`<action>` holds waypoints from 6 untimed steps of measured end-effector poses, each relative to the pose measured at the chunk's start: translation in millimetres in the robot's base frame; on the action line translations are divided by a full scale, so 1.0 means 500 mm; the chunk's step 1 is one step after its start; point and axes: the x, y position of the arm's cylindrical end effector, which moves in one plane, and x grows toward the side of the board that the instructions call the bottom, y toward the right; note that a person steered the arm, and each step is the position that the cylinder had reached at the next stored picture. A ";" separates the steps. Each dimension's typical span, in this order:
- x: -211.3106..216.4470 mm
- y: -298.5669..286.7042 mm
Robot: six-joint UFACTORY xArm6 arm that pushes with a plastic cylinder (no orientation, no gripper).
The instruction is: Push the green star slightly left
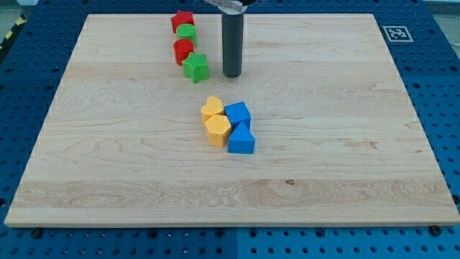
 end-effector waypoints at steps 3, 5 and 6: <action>0.000 -0.104; 0.055 -0.104; 0.060 -0.104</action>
